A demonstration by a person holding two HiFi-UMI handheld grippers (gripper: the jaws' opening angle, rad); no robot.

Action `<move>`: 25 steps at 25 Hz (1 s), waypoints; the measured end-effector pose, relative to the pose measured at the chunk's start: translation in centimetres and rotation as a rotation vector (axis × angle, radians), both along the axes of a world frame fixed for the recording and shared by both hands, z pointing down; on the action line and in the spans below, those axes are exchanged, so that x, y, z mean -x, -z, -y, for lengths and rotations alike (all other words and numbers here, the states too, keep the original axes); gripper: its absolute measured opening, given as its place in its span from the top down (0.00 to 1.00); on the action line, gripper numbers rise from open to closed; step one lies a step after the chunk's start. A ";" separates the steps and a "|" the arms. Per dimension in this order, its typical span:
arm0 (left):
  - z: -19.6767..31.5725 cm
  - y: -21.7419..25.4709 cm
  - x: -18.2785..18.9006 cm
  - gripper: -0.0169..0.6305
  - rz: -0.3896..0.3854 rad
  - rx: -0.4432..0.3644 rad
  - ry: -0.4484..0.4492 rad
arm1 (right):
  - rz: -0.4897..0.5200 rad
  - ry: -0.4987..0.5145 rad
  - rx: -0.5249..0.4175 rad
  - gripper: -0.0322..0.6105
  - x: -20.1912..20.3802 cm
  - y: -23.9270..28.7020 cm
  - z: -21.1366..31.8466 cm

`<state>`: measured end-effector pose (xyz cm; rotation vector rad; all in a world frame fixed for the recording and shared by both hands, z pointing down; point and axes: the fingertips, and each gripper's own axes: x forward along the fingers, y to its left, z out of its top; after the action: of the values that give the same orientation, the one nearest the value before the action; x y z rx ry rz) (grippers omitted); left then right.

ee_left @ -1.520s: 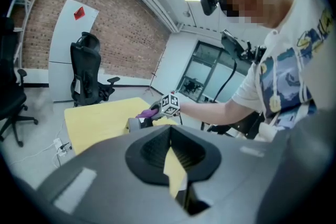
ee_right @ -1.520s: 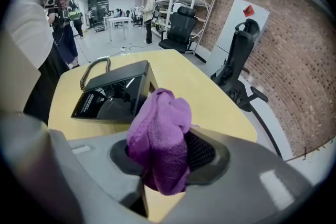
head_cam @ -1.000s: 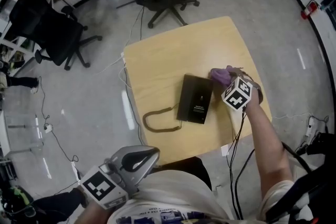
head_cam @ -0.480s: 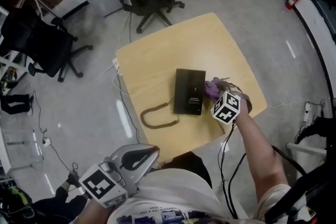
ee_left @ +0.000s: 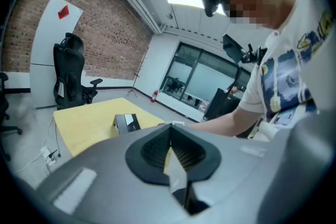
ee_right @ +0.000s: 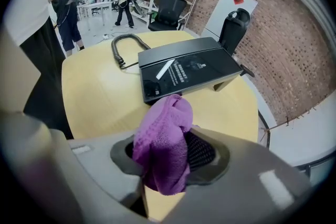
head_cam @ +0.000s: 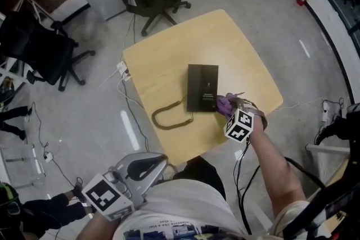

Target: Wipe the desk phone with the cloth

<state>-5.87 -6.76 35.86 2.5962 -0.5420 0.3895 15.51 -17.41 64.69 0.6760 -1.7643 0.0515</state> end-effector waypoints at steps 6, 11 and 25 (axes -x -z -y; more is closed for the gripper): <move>-1.9 0.9 0.8 0.97 -0.027 0.015 -0.010 | 0.013 -0.059 0.021 0.71 1.1 0.4 -3.5; -3.0 -0.3 3.2 0.97 -0.007 -0.003 -0.011 | 0.022 -0.105 0.026 0.71 3.0 1.5 -5.7; -3.1 -0.8 2.4 0.97 0.001 0.013 -0.008 | 0.014 -0.089 -0.012 0.71 6.4 0.6 -4.2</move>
<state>-8.23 -3.64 36.63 2.5869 -0.5286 0.3961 9.12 -13.23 64.08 0.7641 -1.7490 0.1066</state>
